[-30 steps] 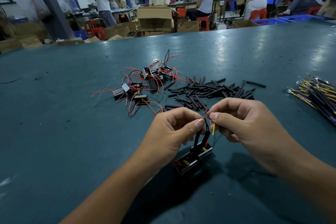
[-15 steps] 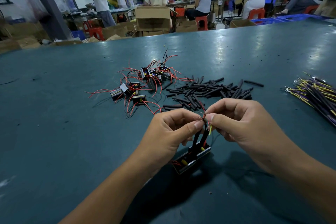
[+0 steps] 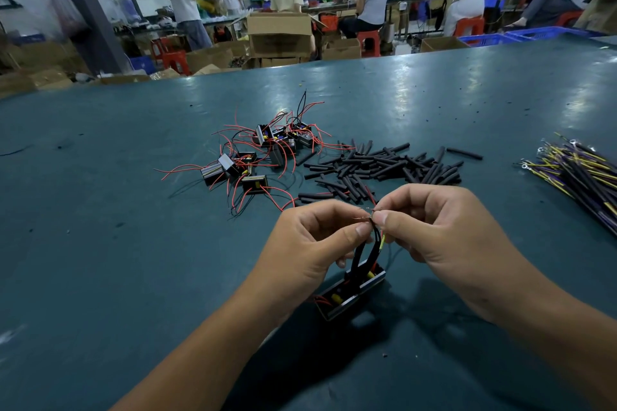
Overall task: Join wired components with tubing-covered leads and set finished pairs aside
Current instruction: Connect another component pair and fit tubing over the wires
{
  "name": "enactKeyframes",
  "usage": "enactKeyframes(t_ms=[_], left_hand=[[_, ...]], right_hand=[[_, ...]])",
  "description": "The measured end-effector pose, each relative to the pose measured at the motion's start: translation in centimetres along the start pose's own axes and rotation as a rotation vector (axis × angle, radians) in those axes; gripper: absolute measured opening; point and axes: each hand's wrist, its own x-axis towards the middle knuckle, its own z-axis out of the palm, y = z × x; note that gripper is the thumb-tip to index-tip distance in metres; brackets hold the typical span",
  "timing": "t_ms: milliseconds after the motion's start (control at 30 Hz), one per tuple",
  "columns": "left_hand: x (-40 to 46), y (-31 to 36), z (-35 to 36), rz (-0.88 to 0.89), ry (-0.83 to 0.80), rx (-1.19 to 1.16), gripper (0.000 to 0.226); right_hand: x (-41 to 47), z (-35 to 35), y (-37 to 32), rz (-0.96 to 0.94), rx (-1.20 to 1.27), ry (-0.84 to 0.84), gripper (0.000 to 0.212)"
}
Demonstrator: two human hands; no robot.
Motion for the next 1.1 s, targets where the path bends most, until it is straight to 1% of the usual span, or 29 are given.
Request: enactKeyframes(t_ms=[100,167,300,400,467,533,633,767,867,1033,1100], left_hand=[[-0.2,0.5,-0.3,0.139,0.037,0.207,0.013],[-0.3,0.8,-0.2,0.195,0.05,0.268,0.011],[-0.4,0.9,0.0,0.188,0.088,0.324,0.006],[-0.5,1.1,0.0,0.124,0.082,0.259,0.007],[-0.7,1.3,0.0,0.076,0.055,0.174,0.008],[-0.7,1.5,0.1,0.014,0.036,0.067,0.013],[-0.6,1.6,0.0,-0.103,0.023,-0.076,0.022],[-0.6,1.3,-0.1,-0.228,-0.043,-0.163,0.014],[-0.5,1.1,-0.4,-0.256,-0.056,-0.199,0.009],[-0.6,0.8,-0.4,-0.285,-0.16,-0.237,0.023],[-0.6,0.8,-0.4,-0.276,-0.18,-0.245,0.025]], right_hand=[[0.0,-0.1,-0.1,0.0,0.002,-0.003,0.015],[-0.1,-0.1,-0.1,0.003,0.002,-0.006,0.015],[-0.1,-0.2,-0.1,0.02,0.001,-0.014,0.013],[-0.1,-0.1,0.0,0.05,0.025,-0.015,0.01],[0.0,0.0,-0.1,0.072,0.047,-0.024,0.012],[0.0,-0.1,-0.2,0.08,0.062,-0.046,0.016],[0.0,-0.3,-0.3,0.074,0.054,-0.08,0.015],[0.0,-0.4,-0.2,0.068,0.05,-0.112,0.005],[0.0,-0.4,0.0,0.069,0.051,-0.115,0.006],[0.0,-0.4,0.0,0.071,0.063,-0.12,0.006],[-0.1,-0.5,0.0,0.067,0.064,-0.121,0.006]])
